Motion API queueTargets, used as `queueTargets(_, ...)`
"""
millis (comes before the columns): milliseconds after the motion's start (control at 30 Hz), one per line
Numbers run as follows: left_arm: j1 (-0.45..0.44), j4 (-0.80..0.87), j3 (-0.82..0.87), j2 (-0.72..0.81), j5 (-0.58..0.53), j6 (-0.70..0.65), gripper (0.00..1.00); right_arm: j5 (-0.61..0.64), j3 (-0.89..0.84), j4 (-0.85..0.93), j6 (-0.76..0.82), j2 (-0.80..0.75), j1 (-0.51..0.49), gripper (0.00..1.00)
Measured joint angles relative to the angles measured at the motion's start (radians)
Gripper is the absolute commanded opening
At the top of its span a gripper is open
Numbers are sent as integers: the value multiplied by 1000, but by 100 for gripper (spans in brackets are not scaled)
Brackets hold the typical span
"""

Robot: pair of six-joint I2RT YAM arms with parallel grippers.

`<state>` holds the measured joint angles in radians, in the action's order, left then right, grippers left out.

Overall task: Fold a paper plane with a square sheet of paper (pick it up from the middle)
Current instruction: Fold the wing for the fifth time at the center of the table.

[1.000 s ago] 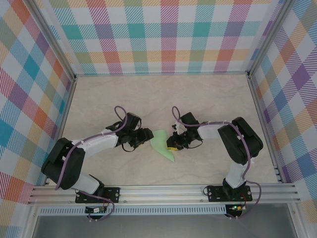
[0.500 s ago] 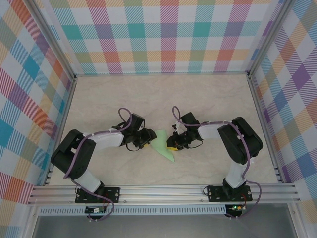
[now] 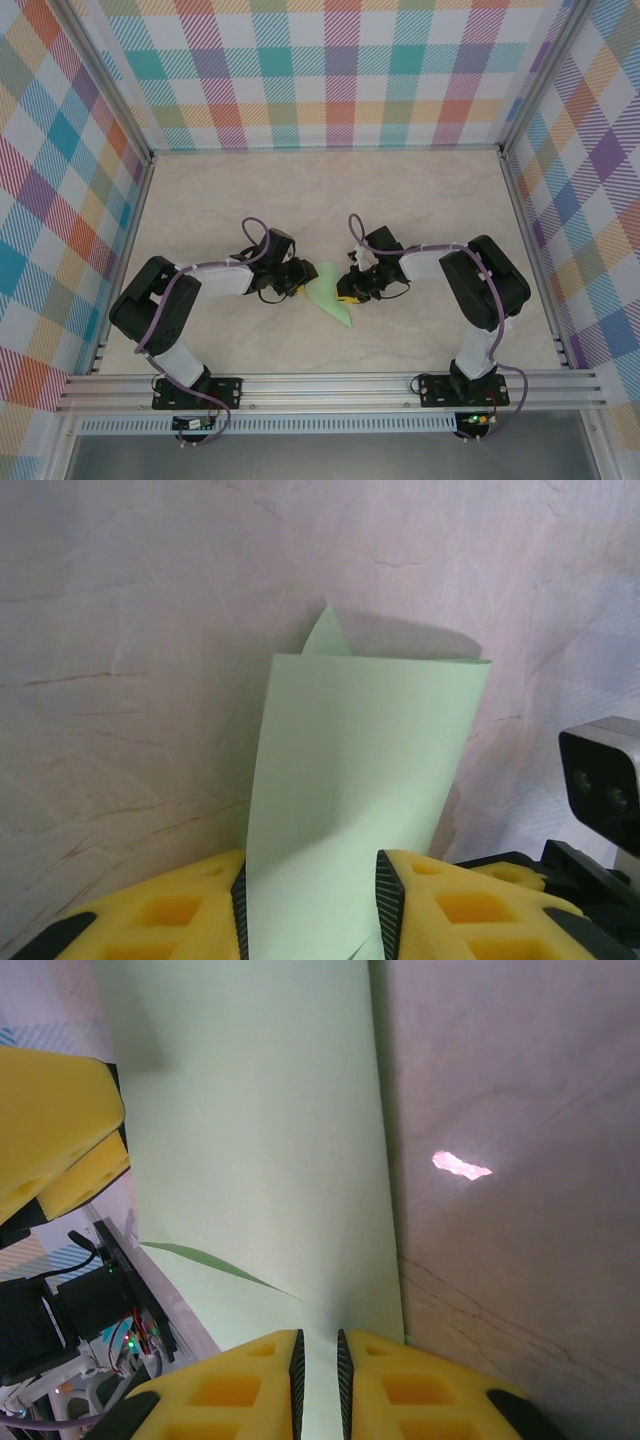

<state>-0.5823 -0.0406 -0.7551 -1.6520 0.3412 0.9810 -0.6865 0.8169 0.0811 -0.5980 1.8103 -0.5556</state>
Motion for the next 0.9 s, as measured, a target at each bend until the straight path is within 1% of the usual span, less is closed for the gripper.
queueTargets(100,0,-19,-3,-13,7,1,28,-2,0,0,0,0,0,20)
queueTargets(167,0,-19,-5,-18,7,1,22,-3,0,-1,0,0,1,21)
queueTargets(333,0,-18,-11,-20,6,-1,10,-8,5,3,0,-1,0,25)
queueTargets(433,0,-14,-11,-18,2,-2,5,-2,22,32,4,-3,-1,30)
queueTargets(500,0,-6,-11,-8,-6,-5,5,21,31,55,11,-15,-5,34)
queueTargets(600,0,21,-16,21,-21,-9,5,92,35,105,20,-71,-8,42)
queueTargets(767,0,50,-28,61,-47,-17,5,246,32,166,46,-260,-15,51)
queueTargets(833,0,61,-29,71,-54,-21,5,337,21,175,64,-338,-44,52)
queueTargets(900,0,71,-29,72,-59,-26,5,436,0,182,74,-401,-108,55)
